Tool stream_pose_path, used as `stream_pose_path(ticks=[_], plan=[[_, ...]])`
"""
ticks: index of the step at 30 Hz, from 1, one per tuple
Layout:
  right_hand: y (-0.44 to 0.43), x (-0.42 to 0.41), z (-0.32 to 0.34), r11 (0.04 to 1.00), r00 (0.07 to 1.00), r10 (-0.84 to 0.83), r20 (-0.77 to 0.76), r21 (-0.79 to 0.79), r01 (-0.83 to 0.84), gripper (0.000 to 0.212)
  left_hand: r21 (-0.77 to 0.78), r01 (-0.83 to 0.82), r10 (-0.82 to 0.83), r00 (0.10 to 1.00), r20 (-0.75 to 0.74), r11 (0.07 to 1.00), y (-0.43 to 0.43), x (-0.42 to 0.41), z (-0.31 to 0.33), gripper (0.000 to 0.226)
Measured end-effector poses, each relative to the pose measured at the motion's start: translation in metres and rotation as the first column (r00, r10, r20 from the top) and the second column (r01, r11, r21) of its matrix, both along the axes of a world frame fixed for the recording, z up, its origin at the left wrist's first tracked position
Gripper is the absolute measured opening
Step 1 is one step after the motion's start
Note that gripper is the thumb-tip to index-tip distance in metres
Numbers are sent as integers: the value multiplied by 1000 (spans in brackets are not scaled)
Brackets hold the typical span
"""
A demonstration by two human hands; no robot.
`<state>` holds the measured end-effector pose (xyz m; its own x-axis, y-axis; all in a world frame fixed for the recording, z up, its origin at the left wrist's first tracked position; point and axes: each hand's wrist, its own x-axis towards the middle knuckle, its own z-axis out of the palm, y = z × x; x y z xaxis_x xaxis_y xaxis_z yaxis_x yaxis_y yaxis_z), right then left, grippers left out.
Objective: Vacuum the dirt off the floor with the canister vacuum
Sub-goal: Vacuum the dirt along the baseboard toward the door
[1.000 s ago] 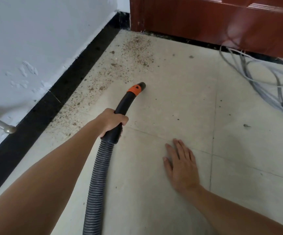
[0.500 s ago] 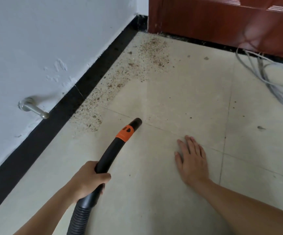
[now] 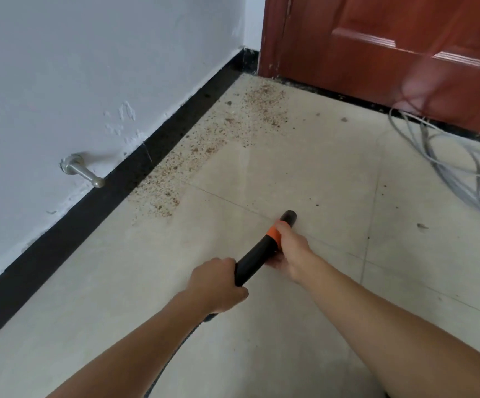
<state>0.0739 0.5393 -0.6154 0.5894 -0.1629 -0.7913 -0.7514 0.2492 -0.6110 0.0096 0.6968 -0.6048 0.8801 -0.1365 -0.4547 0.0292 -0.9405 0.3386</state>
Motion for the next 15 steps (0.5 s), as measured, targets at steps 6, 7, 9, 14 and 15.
stream_pose_path(ticks=[6,7,9,14,15], plan=[[-37,9,-11,958,963,-264,50,-98,268,31,-96,169,-167,985,36,981,-23,-5,-13,43],[-46,13,-12,946,950,-297,94,-106,306,26,-114,180,-177,984,35,977,-23,-7,-16,45],[-63,25,-7,947,947,-300,117,-84,311,21,-212,148,-147,989,19,966,-27,-12,-21,44],[-76,54,3,979,979,-196,65,-48,199,14,-507,-65,-5,991,-136,860,-46,-7,-9,38],[-72,54,1,981,981,-185,62,-41,187,14,-530,-102,-2,982,-191,842,-44,-4,-6,38]])
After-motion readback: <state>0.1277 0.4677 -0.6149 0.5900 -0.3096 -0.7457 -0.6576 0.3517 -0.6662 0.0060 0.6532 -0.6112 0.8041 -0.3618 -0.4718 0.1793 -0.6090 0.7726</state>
